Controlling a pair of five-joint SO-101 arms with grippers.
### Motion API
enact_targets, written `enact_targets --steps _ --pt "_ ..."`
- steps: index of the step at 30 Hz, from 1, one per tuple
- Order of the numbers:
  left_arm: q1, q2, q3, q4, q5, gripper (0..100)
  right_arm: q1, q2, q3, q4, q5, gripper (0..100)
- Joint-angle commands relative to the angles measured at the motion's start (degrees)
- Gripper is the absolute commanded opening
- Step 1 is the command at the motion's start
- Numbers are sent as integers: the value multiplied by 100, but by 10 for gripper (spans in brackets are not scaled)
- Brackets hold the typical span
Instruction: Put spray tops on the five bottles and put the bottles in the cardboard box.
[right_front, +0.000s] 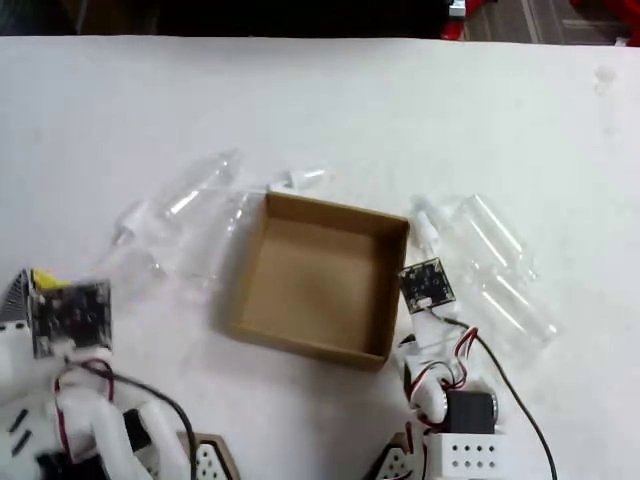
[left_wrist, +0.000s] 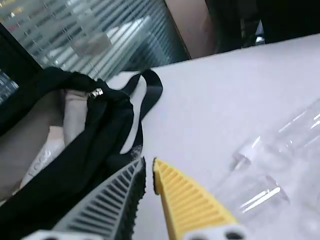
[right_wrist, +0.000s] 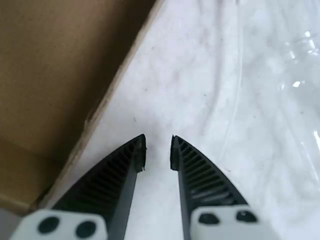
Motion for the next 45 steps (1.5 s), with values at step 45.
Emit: enact_targets --steps 45 --pt "-989 7275 -369 -1002 5943 422 -22 -4 53 -101 35 67"
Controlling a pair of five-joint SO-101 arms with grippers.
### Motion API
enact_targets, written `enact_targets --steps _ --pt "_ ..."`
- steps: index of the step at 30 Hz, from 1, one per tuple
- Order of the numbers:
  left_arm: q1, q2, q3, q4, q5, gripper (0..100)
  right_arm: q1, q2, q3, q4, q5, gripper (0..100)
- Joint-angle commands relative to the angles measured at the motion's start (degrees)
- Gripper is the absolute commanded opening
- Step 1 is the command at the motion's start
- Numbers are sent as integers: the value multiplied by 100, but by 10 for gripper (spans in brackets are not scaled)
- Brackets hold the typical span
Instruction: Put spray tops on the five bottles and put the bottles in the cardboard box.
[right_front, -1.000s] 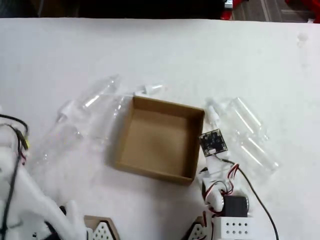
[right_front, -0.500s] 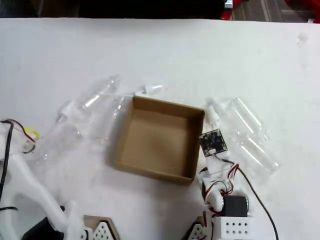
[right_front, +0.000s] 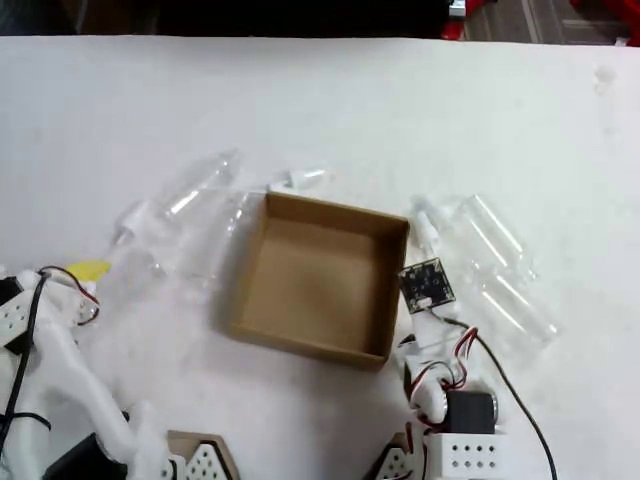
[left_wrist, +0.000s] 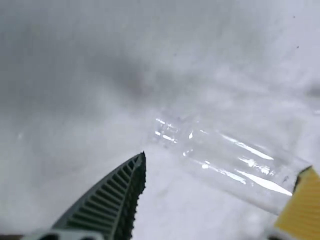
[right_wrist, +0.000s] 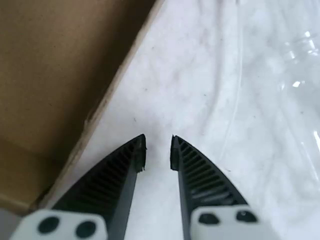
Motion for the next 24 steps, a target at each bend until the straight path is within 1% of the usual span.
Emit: enact_targets --steps 1,5,6,12,14,16,19,22,24 --pt "48 -13 26 -299 70 422 -22 -4 53 -101 35 67" --pt "119 -4 527 -1266 62 419 -22 -4 53 -101 35 67" --pt "119 -4 615 -1389 70 419 -22 -4 53 -101 35 67" --pt "145 -13 624 -1319 62 419 -13 -4 53 -101 35 67" --pt "127 -4 642 -1521 88 417 -13 -4 53 -101 35 67" --pt "119 4 677 -1741 167 394 -22 -4 53 -101 35 67" --pt "145 127 615 -1864 176 349 -22 -4 53 -101 35 67" --pt "251 620 167 -1925 211 336 -22 -4 53 -101 35 67" --pt "268 1112 -325 -1767 343 335 -31 -4 53 -101 35 67"
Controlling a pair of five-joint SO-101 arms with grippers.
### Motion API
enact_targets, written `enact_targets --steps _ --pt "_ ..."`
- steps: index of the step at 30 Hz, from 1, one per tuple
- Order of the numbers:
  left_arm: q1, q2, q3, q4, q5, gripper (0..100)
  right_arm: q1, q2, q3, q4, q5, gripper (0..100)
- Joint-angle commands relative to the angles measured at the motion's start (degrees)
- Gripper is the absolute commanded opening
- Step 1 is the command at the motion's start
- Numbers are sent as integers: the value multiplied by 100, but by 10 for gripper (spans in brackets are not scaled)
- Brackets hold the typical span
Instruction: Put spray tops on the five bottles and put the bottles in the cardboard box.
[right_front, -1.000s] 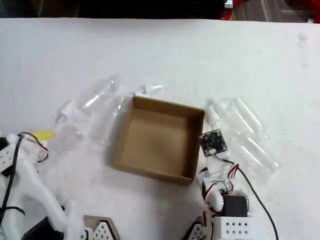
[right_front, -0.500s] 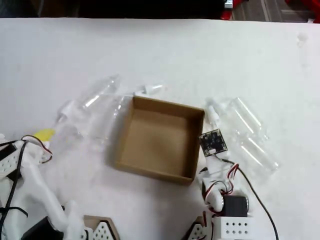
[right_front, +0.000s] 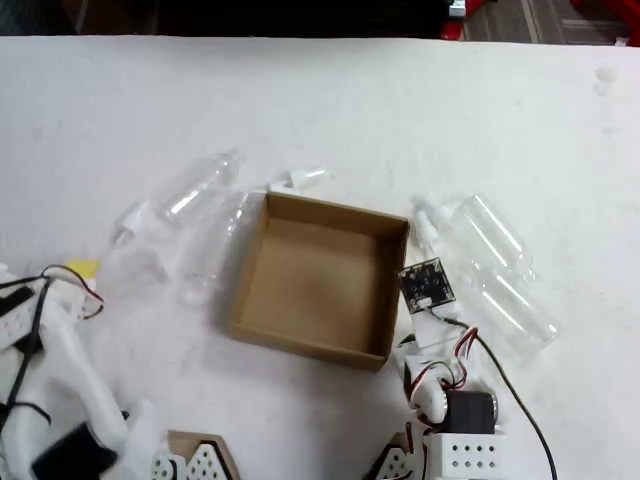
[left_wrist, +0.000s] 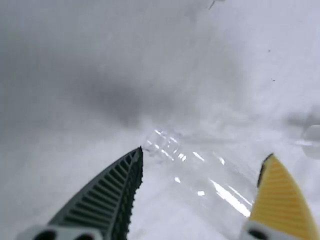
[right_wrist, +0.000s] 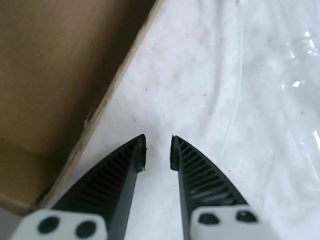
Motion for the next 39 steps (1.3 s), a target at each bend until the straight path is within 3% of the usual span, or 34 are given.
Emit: enact_targets --steps 1,7,12,17,27,34,39 --pt "189 910 -1169 185 290 335 -22 -4 53 -101 35 67" --pt "163 2607 -2875 1336 932 335 -22 -4 53 -101 35 67" --pt "171 3248 -3807 1653 1644 335 -22 -4 53 -101 35 67" --pt "391 3160 -3763 1829 2040 335 -22 -4 53 -101 35 67" --pt "400 3169 -3613 1785 2163 327 -22 -4 53 -101 35 67" --pt "391 3169 -3675 1776 2004 81 -22 -4 53 -101 35 67" --pt "391 3169 -3622 1345 1749 26 -22 -4 53 -101 35 67"
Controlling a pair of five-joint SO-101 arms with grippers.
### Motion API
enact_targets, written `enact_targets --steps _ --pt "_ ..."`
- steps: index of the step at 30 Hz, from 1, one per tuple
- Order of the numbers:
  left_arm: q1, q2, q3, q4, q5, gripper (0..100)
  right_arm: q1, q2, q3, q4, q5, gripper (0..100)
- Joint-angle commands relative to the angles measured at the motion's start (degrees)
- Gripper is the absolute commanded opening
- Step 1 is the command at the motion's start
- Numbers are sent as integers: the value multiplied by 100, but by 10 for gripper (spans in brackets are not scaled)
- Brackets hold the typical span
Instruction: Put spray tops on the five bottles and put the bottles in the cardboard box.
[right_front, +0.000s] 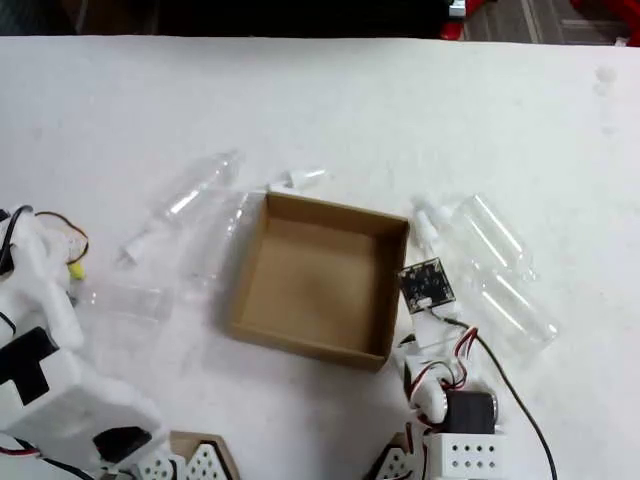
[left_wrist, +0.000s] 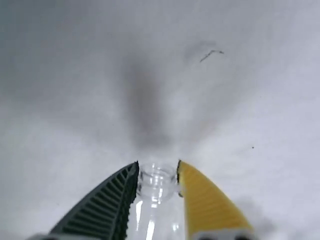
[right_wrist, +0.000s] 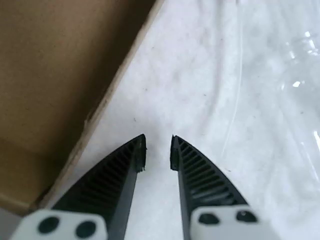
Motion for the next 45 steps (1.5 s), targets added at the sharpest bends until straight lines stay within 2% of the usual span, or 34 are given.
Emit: enact_targets --steps 1,6,10,16,20,23,26,29,32,38,41,45 --pt "66 -66 -132 -334 -149 24 -22 -4 53 -101 35 67" --pt "75 -119 -519 -149 -176 24 -22 -4 53 -101 35 67" --pt "57 -127 -1433 905 -281 24 -22 -4 53 -101 35 67" --pt "268 -119 -3877 2646 -2048 24 -22 -4 53 -101 35 67" --pt "664 -119 -5916 3824 -2637 24 -22 -4 53 -101 35 67" --pt "1033 -198 -7095 3921 -3323 24 -22 -4 53 -101 35 67" --pt "1596 -708 -7552 3921 -3938 24 -22 -4 53 -101 35 67" --pt "2220 -1701 -7358 3912 -4334 24 -22 -4 53 -101 35 67" --pt "2888 -2782 -6813 3895 -4387 24 -22 -4 53 -101 35 67" --pt "3855 -4637 -4914 3780 -4404 24 -22 -4 53 -101 35 67" --pt "3987 -5402 -3657 3174 -4404 24 -22 -4 53 -101 35 67" --pt "3987 -6343 -1732 1618 -4369 24 -22 -4 53 -101 35 67"
